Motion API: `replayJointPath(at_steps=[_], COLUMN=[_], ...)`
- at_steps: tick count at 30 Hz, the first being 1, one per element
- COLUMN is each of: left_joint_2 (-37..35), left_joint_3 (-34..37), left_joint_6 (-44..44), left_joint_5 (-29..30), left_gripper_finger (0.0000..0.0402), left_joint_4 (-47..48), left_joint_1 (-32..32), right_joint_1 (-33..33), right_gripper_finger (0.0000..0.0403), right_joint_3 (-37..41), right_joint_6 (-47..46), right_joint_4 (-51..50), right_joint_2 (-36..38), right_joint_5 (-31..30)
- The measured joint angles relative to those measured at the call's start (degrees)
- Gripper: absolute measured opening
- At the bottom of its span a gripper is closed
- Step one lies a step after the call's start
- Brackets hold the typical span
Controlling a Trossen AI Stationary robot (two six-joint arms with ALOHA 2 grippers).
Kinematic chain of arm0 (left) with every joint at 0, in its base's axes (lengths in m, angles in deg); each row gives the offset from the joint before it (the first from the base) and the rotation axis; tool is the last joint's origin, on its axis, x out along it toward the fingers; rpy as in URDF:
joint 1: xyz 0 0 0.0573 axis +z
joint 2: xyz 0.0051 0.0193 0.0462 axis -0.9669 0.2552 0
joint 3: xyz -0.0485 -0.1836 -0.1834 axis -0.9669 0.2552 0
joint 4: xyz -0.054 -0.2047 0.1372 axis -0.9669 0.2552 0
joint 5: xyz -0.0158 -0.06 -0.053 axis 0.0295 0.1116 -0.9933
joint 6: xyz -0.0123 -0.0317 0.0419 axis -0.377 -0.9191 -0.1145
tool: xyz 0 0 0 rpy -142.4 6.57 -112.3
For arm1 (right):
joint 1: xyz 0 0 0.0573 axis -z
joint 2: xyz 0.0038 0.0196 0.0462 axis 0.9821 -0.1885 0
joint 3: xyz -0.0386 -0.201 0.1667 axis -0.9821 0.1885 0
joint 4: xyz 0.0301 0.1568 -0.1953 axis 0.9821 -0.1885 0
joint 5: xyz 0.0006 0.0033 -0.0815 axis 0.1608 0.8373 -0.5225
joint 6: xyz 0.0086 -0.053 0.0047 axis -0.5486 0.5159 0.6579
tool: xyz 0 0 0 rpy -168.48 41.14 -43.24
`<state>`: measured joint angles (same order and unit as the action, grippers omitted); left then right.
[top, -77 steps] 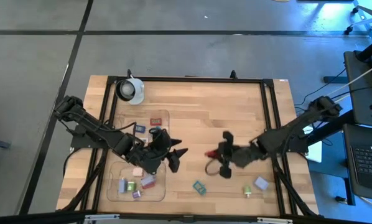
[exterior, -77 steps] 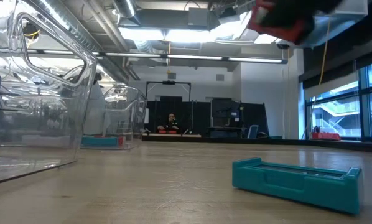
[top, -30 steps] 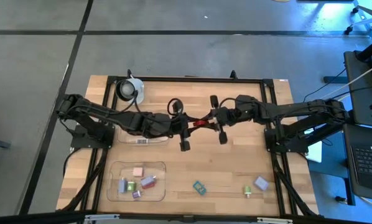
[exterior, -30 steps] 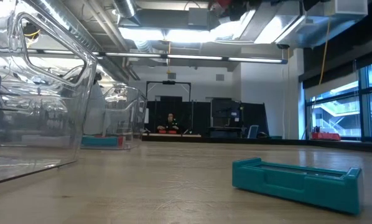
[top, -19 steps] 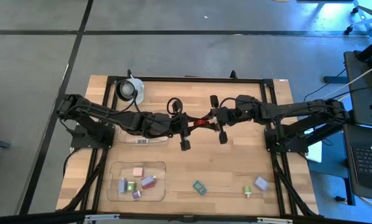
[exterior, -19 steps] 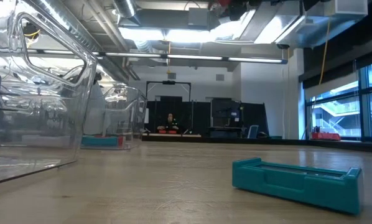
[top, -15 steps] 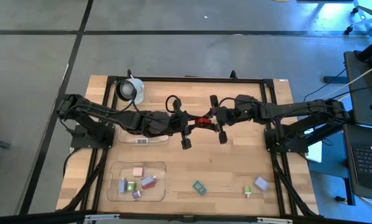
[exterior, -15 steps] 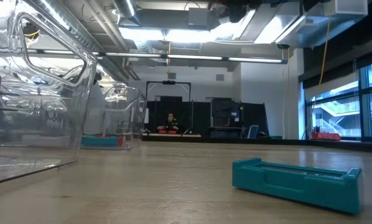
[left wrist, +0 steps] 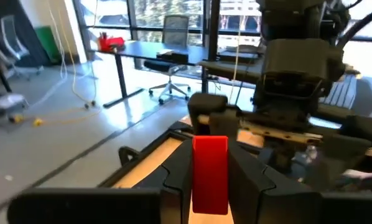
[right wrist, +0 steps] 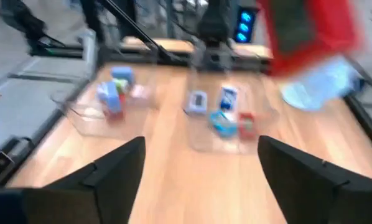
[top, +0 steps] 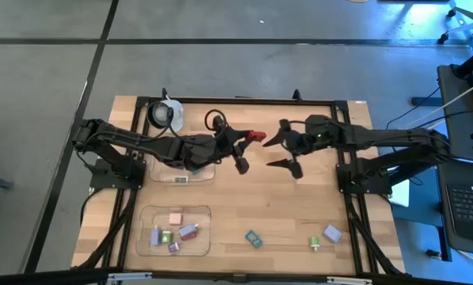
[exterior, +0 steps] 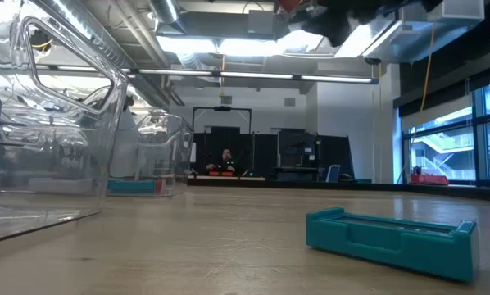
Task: Pick & Place Office items
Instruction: Put the red timer into the top transparent bin
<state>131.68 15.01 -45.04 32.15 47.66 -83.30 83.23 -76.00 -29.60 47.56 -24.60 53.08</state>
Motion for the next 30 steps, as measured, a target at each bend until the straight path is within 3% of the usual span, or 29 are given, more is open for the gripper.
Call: replayJointPath(at_steps=[5, 13, 16, 22, 30], left_joint_2=[0.0, 0.0, -0.1, -0.8, -1.0], left_joint_3=[0.0, 0.0, 0.0, 0.0, 0.0], left_joint_6=[-10.2, -21.7, -24.8, -35.6, -51.3], left_joint_5=[-1.7, -14.3, -18.6, -19.6, -20.2], left_gripper_finger=[0.0065, 0.0066, 0.0066, 0.0066, 0.0066], left_joint_4=[0.1, 0.6, 4.8, 30.7, 61.5], left_joint_1=[1.0, 1.0, 0.7, 0.9, 1.5], right_joint_1=[1.0, 1.1, 1.1, 1.1, 1.1], right_gripper_finger=[0.0326, 0.0326, 0.0327, 0.0327, 0.0327], right_joint_3=[0.0, 0.0, 0.0, 0.0, 0.0], right_joint_6=[0.0, -6.3, -10.0, -15.2, -22.9], right_joint_4=[-9.2, -20.8, -24.9, -31.8, -32.2], right_joint_2=[6.2, 12.9, 14.0, 14.2, 13.4], right_joint_5=[-6.1, -18.3, -21.7, -23.2, -23.2])
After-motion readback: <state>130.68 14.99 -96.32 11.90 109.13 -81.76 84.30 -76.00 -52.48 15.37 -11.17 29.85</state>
